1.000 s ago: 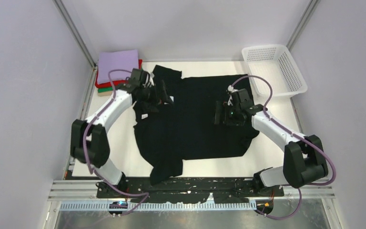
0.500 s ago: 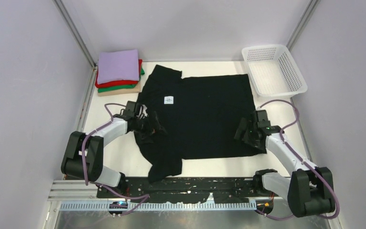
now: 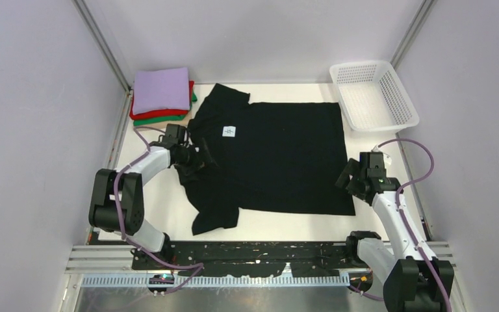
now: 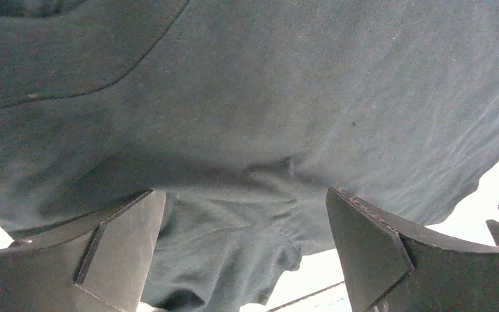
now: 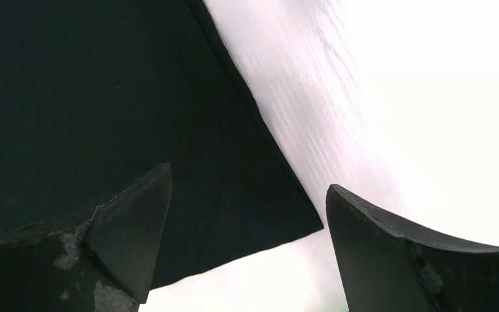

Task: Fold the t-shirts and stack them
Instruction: Flatten out the tshirt

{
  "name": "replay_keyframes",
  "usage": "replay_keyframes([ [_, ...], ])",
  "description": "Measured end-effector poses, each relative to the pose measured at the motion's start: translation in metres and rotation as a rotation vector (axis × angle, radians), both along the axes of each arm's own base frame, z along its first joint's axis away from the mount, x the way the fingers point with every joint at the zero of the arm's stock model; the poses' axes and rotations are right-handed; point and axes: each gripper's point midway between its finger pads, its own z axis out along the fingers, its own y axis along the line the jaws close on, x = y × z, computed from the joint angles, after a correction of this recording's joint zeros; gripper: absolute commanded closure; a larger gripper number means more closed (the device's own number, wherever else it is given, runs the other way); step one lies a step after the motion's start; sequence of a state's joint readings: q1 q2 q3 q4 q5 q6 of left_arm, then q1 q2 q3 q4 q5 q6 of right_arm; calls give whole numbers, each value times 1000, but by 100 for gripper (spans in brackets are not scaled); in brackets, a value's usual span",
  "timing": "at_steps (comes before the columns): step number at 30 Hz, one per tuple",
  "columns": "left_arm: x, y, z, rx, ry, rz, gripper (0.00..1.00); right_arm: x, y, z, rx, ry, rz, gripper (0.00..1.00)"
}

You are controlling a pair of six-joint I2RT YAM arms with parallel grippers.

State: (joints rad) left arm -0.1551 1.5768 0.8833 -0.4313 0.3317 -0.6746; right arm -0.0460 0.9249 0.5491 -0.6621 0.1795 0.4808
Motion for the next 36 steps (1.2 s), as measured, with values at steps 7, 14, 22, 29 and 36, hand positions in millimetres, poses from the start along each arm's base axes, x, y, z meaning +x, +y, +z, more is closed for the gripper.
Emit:
replay_keyframes([
  [7,-11,12,28,81,-59,-25,0,34,19,45,42,-180,125,4],
  [14,7,0,45,61,-100,-68,1,66,77,46,103,-183,364,4],
  [22,44,-11,8,51,7,-84,0,111,102,13,139,-93,416,5],
  [29,71,-15,-5,62,63,-91,0,143,109,-17,144,-20,414,5],
  [36,95,-14,-5,49,111,-80,0,175,112,-25,147,-14,407,5],
])
